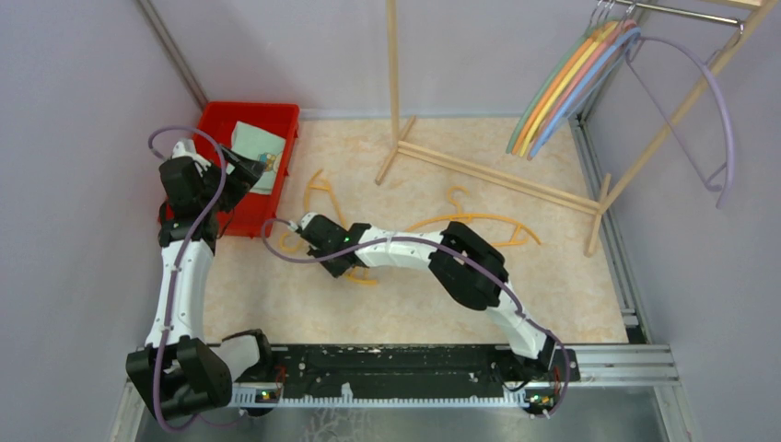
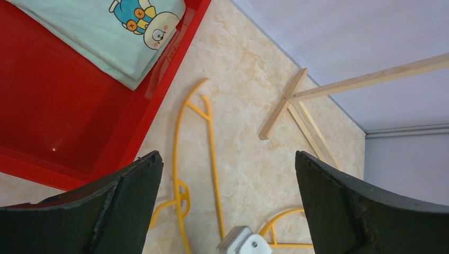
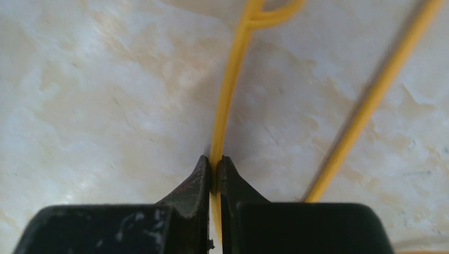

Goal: Organize the hangers

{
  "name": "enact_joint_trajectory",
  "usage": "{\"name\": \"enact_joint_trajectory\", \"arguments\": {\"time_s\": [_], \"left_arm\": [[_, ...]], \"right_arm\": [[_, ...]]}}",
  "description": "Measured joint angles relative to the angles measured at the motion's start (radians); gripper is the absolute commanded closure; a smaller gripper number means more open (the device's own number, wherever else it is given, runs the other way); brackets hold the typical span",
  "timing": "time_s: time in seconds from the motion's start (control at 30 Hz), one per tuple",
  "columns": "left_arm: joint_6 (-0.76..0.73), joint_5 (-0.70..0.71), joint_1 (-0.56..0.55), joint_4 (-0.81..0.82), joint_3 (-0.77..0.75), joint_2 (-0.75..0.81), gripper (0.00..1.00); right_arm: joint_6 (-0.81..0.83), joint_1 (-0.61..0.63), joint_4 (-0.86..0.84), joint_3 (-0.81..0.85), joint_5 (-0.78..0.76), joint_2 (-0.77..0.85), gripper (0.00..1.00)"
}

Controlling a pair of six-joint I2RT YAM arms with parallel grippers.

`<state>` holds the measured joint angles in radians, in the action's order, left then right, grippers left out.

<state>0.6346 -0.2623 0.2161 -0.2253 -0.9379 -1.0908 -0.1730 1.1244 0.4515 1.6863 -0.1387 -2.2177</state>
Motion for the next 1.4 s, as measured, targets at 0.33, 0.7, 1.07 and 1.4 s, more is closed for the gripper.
{"name": "enact_joint_trajectory", "arguments": {"time_s": [0.33, 0.7, 1.07, 1.4], "left_arm": [[-0.004, -0.014, 0.000, -0.004, -0.001, 0.017, 0.00], [-0.001, -0.027, 0.000, 0.002, -0.002, 0.011, 0.00], [0.001, -0.049, 0.000, 0.018, 0.001, -0.002, 0.01], [-0.011, -0.135, 0.000, 0.047, 0.013, -0.063, 0.03]], "right_arm": [[-0.084, -0.294, 0.113, -0.152, 0.272, 0.217, 1.00], [-0.188, -0.341, 0.196, -0.093, 0.447, 0.577, 1.00], [-0.250, -0.341, 0.385, -0.058, 0.369, 0.820, 1.00], [-0.344, -0.341, 0.260, 0.005, 0.001, 0.954, 1.00]]}}
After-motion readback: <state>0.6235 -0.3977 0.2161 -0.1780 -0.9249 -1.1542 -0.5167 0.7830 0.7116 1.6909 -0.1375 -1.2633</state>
